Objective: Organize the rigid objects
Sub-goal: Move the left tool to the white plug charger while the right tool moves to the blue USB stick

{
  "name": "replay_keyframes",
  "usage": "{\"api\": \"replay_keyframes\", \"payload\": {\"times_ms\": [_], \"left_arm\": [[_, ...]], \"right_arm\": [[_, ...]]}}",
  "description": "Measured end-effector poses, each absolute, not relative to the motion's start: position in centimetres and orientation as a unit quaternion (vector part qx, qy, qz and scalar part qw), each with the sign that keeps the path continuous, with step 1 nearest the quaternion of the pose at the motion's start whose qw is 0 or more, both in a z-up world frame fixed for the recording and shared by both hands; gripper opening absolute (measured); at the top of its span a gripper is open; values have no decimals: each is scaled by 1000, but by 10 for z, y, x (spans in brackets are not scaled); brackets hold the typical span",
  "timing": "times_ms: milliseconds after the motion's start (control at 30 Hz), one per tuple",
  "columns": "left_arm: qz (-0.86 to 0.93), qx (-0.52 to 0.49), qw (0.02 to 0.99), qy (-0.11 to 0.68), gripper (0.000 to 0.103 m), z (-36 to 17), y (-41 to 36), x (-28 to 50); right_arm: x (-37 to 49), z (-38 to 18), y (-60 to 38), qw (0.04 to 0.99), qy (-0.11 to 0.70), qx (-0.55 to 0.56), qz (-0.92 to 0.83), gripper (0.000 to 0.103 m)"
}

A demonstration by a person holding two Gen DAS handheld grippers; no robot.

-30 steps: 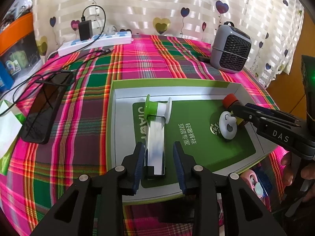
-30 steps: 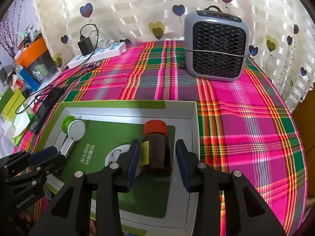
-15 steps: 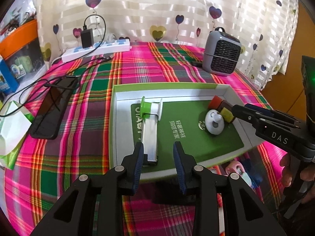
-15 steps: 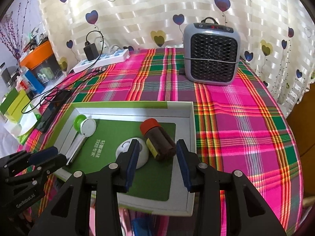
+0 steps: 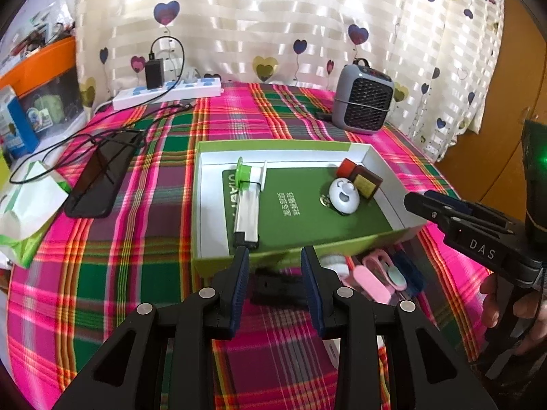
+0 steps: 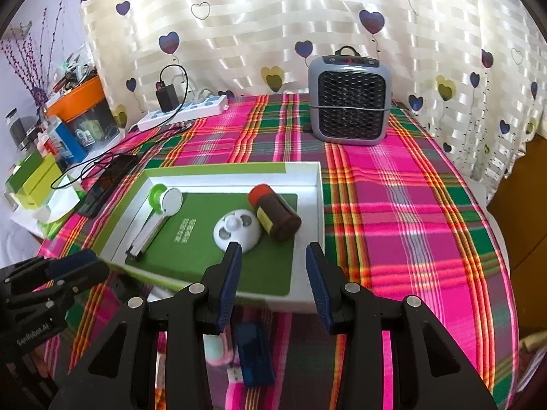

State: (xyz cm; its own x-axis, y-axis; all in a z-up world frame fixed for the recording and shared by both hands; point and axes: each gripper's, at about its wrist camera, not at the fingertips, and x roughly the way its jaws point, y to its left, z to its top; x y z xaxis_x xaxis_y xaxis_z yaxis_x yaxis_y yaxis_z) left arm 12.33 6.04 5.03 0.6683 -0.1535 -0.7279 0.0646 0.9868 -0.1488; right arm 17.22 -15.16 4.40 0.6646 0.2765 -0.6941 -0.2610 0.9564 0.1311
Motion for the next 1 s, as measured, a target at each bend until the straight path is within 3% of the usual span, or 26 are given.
{"api": "replay_keyframes", "payload": {"times_ms": [1000], "left_arm": [[-175, -47, 887, 425, 38, 20, 21, 89]], "right_arm": [[121, 14, -171, 902, 403, 22, 156, 41]]}}
